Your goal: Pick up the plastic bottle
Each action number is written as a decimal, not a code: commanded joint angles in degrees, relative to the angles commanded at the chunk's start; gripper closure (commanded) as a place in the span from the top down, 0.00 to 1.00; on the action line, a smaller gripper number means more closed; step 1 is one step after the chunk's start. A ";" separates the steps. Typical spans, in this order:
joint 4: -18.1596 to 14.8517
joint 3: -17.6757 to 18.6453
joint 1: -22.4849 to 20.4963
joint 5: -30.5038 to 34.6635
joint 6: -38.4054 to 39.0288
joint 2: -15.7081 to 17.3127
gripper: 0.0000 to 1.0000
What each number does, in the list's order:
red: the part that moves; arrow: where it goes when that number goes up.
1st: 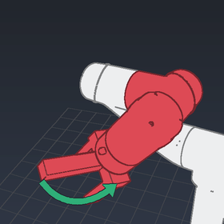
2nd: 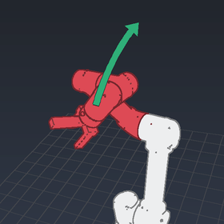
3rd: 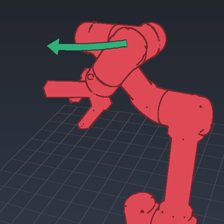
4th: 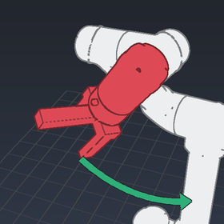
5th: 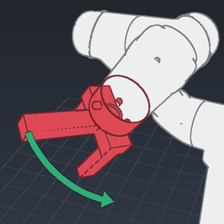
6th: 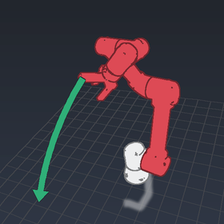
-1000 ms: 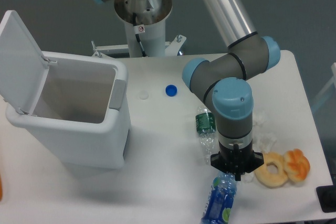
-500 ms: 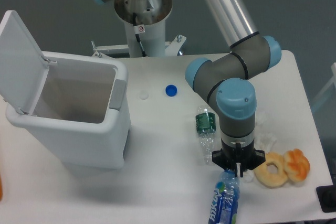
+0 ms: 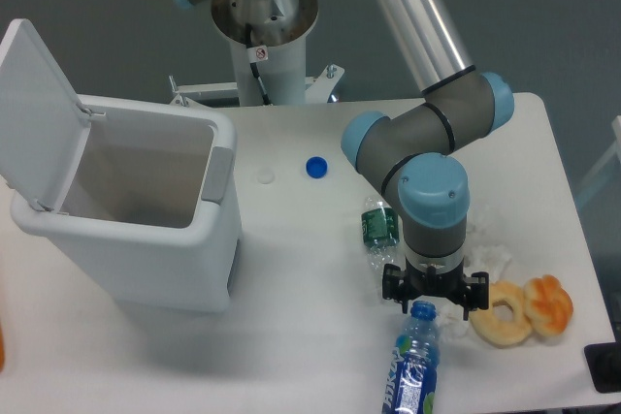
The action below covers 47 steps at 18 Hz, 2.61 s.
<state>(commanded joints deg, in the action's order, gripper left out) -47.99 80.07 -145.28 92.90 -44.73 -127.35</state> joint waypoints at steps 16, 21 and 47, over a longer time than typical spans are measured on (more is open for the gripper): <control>-0.18 -0.70 -0.44 1.75 -1.59 -3.60 1.00; 0.00 0.00 0.17 5.09 -0.36 -4.31 1.00; 0.44 -0.53 -0.43 4.84 -8.08 -1.68 0.12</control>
<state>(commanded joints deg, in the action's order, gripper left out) -47.55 79.54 -145.72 97.74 -52.81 -129.03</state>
